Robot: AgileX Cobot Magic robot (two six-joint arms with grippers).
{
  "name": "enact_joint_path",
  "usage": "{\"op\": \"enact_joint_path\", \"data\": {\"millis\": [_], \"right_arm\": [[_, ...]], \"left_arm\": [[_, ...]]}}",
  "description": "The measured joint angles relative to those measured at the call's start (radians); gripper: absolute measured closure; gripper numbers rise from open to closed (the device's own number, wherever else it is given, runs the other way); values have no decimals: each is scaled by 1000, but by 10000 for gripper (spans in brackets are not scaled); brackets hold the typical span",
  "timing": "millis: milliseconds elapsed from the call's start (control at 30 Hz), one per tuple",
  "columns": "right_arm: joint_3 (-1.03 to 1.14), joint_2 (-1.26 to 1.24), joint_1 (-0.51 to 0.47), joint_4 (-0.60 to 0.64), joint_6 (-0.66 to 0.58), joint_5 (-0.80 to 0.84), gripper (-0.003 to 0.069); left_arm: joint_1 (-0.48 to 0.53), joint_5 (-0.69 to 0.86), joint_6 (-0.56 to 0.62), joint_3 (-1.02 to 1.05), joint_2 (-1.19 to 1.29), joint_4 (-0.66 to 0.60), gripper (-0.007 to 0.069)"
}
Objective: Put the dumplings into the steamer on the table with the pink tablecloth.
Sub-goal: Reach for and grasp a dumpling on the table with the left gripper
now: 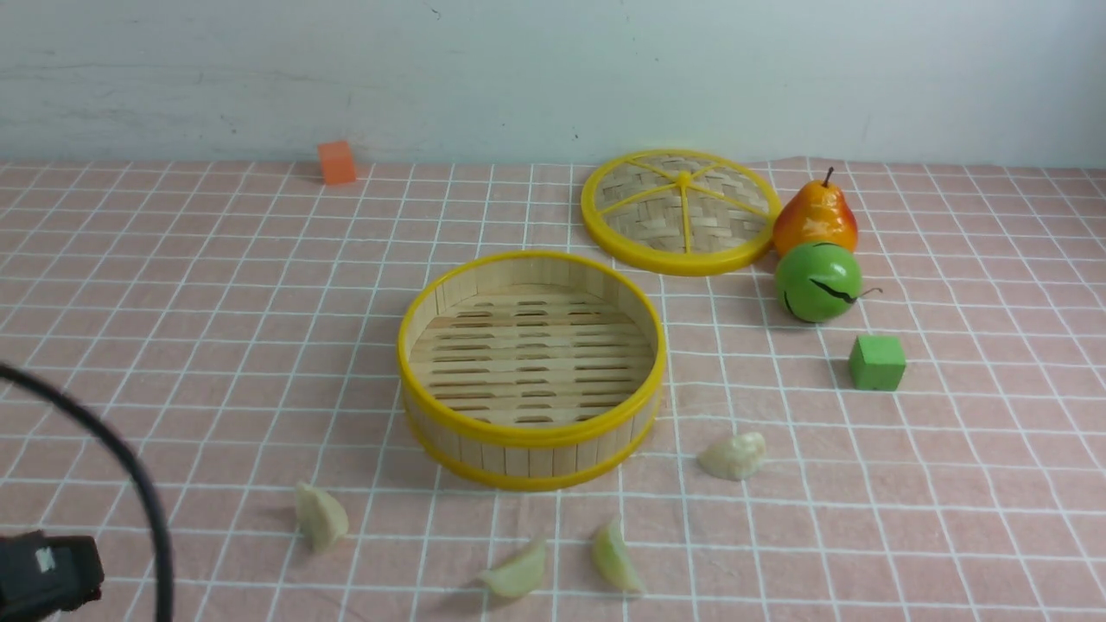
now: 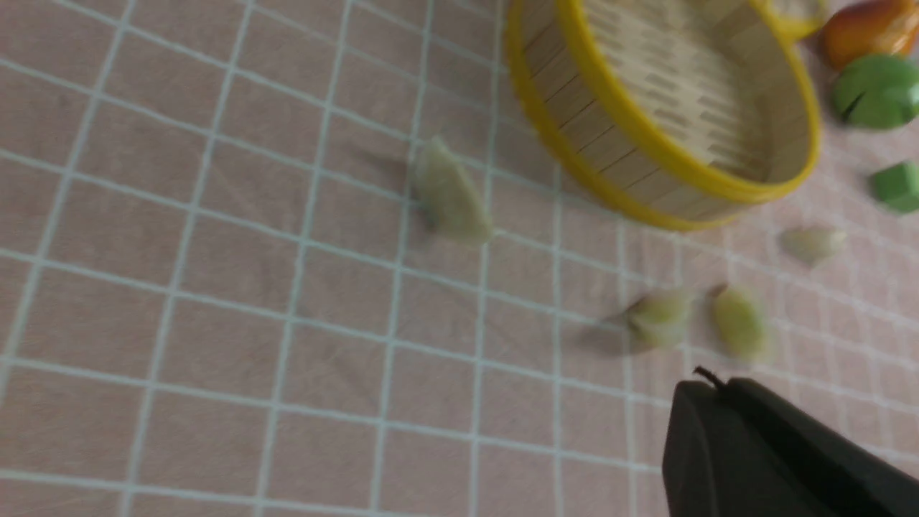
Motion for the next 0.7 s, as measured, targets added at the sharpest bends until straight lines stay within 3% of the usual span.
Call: {"op": "enact_joint_path", "data": {"millis": [133,200,367,500,600,633,667,700], "right_arm": [[-170,185,0,-70,-144,133,678],[-315,353,0,-116,-289,291,676],[-493,589,38,-139,-424,497,668],[-544,724,223,-178,-466,542,665],[-547,758,336,-256,-439,550,665],[-547,760,351,-271,-430,550,665],[-548,763,378,-307,-407,550,664],[-548,764,422,-366,-356,550,664]], "left_arm": [[-27,103,25,-109,170,75,638],[-104,131,26,-172,302,124,638],[-269,133,-22,-256,499,241,630],[-379,112,-139,-323,695,369,525],[-393,76,-204,-357,792,395,389],[-394,68,-209,-361,798,395,378],[-395,53,-224,-367,827,395,337],[-395,20,-257,-375,866,394,250]]}}
